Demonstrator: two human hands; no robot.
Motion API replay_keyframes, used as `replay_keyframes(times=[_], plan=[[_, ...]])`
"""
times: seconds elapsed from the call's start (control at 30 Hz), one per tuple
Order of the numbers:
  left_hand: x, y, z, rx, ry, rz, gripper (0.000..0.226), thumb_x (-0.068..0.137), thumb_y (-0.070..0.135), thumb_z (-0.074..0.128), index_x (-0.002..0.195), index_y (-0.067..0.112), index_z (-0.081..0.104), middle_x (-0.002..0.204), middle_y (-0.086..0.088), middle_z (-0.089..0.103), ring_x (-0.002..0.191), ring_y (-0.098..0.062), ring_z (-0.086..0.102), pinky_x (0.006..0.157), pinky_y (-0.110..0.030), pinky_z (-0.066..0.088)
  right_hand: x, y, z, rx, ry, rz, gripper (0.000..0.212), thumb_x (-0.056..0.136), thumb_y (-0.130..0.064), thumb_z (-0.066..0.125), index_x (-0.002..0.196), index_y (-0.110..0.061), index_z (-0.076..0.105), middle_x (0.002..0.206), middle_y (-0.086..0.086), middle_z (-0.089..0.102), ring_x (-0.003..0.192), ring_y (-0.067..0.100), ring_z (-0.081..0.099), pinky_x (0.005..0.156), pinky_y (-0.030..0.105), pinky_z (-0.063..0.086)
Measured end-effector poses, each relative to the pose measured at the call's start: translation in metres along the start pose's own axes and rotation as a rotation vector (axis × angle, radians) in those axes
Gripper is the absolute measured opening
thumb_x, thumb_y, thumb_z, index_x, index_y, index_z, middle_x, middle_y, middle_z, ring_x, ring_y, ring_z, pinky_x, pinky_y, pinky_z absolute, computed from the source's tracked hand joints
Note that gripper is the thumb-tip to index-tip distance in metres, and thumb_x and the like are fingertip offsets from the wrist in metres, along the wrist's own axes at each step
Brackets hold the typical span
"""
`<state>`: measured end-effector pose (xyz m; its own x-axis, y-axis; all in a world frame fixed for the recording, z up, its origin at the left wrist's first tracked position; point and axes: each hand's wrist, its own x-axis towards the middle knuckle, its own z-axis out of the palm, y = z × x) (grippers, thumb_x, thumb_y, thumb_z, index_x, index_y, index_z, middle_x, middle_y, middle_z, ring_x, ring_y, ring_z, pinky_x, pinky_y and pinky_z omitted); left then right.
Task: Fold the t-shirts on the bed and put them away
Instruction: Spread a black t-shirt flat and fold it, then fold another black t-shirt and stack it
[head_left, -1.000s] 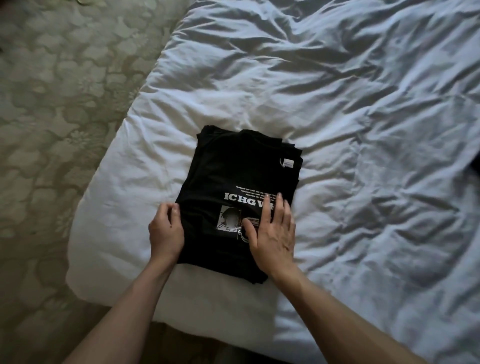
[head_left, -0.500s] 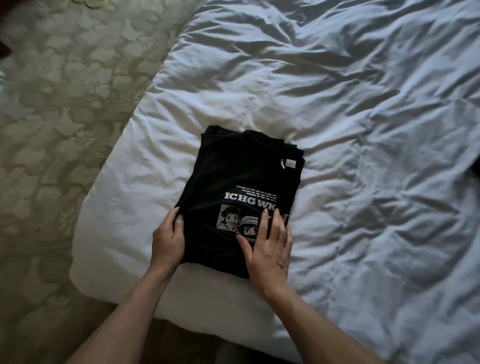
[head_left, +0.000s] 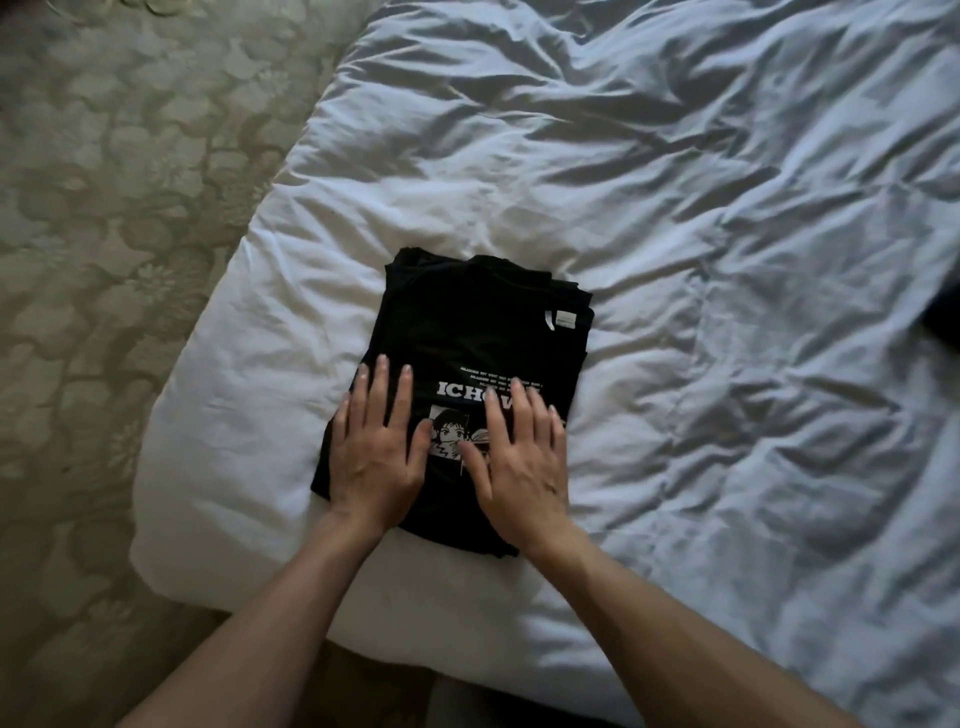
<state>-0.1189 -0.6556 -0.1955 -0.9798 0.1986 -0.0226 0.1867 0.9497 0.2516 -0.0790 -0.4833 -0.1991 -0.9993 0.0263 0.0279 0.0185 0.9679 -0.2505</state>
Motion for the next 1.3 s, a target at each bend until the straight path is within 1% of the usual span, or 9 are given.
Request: replay_keyframes(times=[0.13, 0.4, 0.53, 0.67, 0.73, 0.87, 1.0, 1.17, 1.3], plan=[[0.012, 0.007, 0.002, 0.093, -0.068, 0.243, 0.063, 0.097, 0.048, 0.034, 0.153, 0.019, 0.034, 0.163, -0.010, 0.021, 0.151, -0.030, 0.017, 0.117, -0.048, 0.027, 0.041, 0.014, -0.002, -0.021, -0.069, -0.099, 0.060, 0.099, -0.050, 0.032, 0.150, -0.018, 0.039, 0.158, 0.015, 0.031, 0.147, 0.032, 0.027, 0.117, 0.051, 0.025], [0.006, -0.005, 0.006, 0.082, -0.074, 0.213, 0.068, 0.096, 0.058, 0.032, 0.153, 0.020, 0.036, 0.160, -0.010, 0.030, 0.147, -0.033, 0.027, 0.112, -0.046, 0.030, 0.085, 0.055, -0.002, -0.136, -0.136, -0.078, 0.069, 0.097, -0.054, 0.027, 0.150, -0.011, 0.039, 0.156, 0.012, 0.035, 0.144, 0.028, 0.033, 0.116, 0.048, 0.026], [0.039, 0.011, 0.001, 0.060, -0.098, 0.046, 0.073, 0.093, 0.061, 0.029, 0.152, 0.020, 0.036, 0.159, -0.011, 0.031, 0.147, -0.034, 0.026, 0.112, -0.048, 0.028, 0.078, 0.057, -0.011, -0.106, -0.145, -0.015, 0.067, 0.095, -0.052, 0.028, 0.146, -0.012, 0.043, 0.152, 0.013, 0.042, 0.137, 0.033, 0.042, 0.110, 0.047, 0.035], [0.044, 0.008, 0.008, 0.134, -0.198, 0.007, 0.078, 0.092, 0.064, 0.019, 0.155, 0.020, 0.028, 0.162, -0.013, 0.022, 0.149, -0.036, 0.018, 0.117, -0.049, 0.022, 0.081, 0.062, -0.023, -0.076, -0.295, -0.091, 0.078, 0.090, -0.060, 0.014, 0.155, -0.019, 0.026, 0.161, 0.005, 0.025, 0.145, 0.029, 0.028, 0.115, 0.046, 0.025], [0.045, 0.014, -0.001, 0.140, -0.169, 0.026, 0.075, 0.093, 0.060, 0.023, 0.153, 0.016, 0.034, 0.160, -0.016, 0.028, 0.148, -0.036, 0.022, 0.117, -0.049, 0.023, 0.078, 0.064, -0.037, -0.011, -0.312, -0.092, 0.073, 0.094, -0.058, 0.020, 0.155, -0.019, 0.026, 0.161, 0.006, 0.024, 0.146, 0.030, 0.025, 0.115, 0.045, 0.027], [0.052, 0.054, -0.028, 0.034, -0.153, 0.063, 0.066, 0.094, 0.051, 0.032, 0.146, 0.011, 0.045, 0.153, -0.014, 0.041, 0.144, -0.032, 0.032, 0.110, -0.047, 0.033, 0.075, 0.069, -0.080, 0.078, -0.338, -0.021, 0.059, 0.101, -0.042, 0.043, 0.152, -0.017, 0.030, 0.155, 0.007, 0.035, 0.140, 0.029, 0.032, 0.110, 0.044, 0.033], [0.057, 0.108, -0.058, -0.150, -0.140, 0.072, 0.049, 0.100, 0.037, 0.048, 0.140, 0.010, 0.052, 0.142, -0.012, 0.053, 0.133, -0.030, 0.046, 0.100, -0.045, 0.041, 0.066, 0.070, -0.123, 0.156, -0.329, 0.092, 0.044, 0.101, -0.040, 0.044, 0.137, -0.016, 0.047, 0.134, 0.008, 0.053, 0.126, 0.029, 0.047, 0.102, 0.043, 0.041], [0.054, 0.178, -0.093, -0.249, -0.106, 0.105, 0.035, 0.098, 0.038, 0.047, 0.118, 0.016, 0.065, 0.113, -0.008, 0.065, 0.106, -0.031, 0.059, 0.083, -0.039, 0.048, 0.045, 0.089, -0.179, 0.207, -0.282, 0.244, 0.042, 0.101, -0.038, 0.044, 0.133, -0.012, 0.053, 0.136, 0.011, 0.054, 0.125, 0.029, 0.048, 0.101, 0.042, 0.042], [0.053, 0.242, -0.104, -0.255, -0.150, 0.101, 0.029, 0.098, 0.040, 0.049, 0.110, 0.020, 0.067, 0.109, -0.002, 0.068, 0.106, -0.025, 0.062, 0.079, -0.033, 0.044, 0.022, 0.134, -0.217, 0.251, -0.239, 0.350, 0.039, 0.099, -0.037, 0.044, 0.126, -0.013, 0.059, 0.124, 0.011, 0.063, 0.114, 0.030, 0.057, 0.092, 0.039, 0.046]])
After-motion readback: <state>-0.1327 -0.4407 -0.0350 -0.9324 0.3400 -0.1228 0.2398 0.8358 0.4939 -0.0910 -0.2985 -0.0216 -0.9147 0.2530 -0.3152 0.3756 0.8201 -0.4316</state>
